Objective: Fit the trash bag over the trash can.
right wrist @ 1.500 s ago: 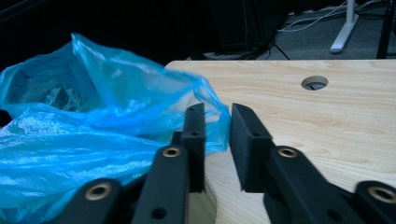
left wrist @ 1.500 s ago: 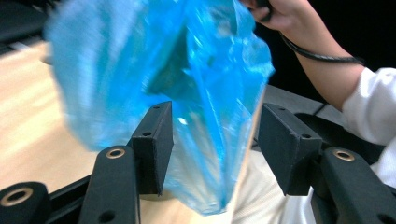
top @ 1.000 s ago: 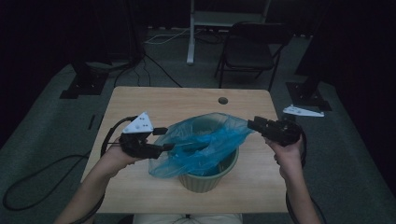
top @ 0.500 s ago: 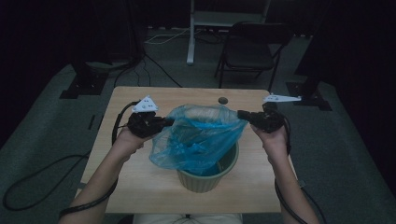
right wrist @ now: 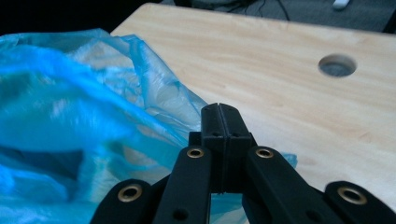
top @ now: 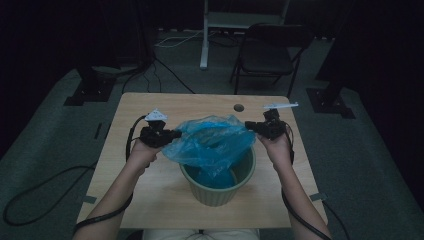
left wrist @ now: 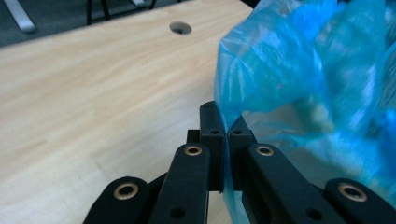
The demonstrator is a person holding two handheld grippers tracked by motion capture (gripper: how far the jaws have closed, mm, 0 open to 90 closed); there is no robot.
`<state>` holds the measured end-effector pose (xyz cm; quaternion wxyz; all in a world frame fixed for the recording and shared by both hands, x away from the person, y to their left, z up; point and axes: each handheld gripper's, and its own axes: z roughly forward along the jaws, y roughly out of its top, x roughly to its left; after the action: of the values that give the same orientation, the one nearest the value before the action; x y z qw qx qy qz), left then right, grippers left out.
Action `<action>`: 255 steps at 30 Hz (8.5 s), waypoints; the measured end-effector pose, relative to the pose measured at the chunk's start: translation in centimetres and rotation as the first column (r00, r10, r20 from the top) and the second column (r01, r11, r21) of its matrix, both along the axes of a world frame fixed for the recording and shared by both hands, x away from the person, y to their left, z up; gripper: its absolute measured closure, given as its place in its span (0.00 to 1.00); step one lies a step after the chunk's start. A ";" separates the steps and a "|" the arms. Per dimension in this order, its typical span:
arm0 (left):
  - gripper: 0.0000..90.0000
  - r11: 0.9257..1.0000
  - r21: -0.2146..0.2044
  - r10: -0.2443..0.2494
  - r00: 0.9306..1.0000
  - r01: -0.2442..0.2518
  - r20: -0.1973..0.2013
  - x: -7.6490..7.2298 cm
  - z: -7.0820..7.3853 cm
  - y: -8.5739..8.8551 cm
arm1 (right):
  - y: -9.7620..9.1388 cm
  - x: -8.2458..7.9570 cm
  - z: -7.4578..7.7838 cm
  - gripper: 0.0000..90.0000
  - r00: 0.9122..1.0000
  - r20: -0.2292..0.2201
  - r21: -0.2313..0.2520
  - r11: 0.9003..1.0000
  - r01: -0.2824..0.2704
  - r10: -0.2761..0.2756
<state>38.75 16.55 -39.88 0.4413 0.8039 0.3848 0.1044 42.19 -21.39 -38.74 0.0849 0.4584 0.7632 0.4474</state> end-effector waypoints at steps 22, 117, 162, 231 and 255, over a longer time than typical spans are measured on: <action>0.98 0.997 -0.078 -0.030 0.999 0.028 -0.033 -1.1 -1.5 0.7 | -2.3 -2.0 -0.2 0.73 0.998 0.025 0.089 0.995 0.049 -0.052; 0.99 0.989 -0.145 -0.053 0.993 0.037 -0.105 -1.4 -3.2 3.0 | -3.3 -14.7 3.6 0.68 0.945 0.155 0.270 0.908 -0.321 0.288; 0.99 0.986 -0.162 -0.060 0.994 0.045 -0.089 -1.5 -2.8 3.2 | 6.9 -12.1 6.3 1.00 0.803 0.050 0.009 0.804 -0.594 0.593; 0.99 0.990 -0.143 -0.021 0.994 0.005 -0.108 -1.8 -5.2 1.7 | -2.1 -11.5 2.4 1.00 0.985 0.172 0.033 0.999 -0.007 0.001; 0.98 0.998 -0.056 0.012 0.982 -0.023 -0.191 -1.2 -8.6 1.4 | -2.2 -8.1 -5.9 1.00 0.998 -0.010 -0.003 0.998 0.065 -0.065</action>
<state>37.54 17.92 -48.52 0.4247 0.7937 0.4350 0.0196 34.09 -23.56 -44.60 0.0965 0.4852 0.7488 0.4411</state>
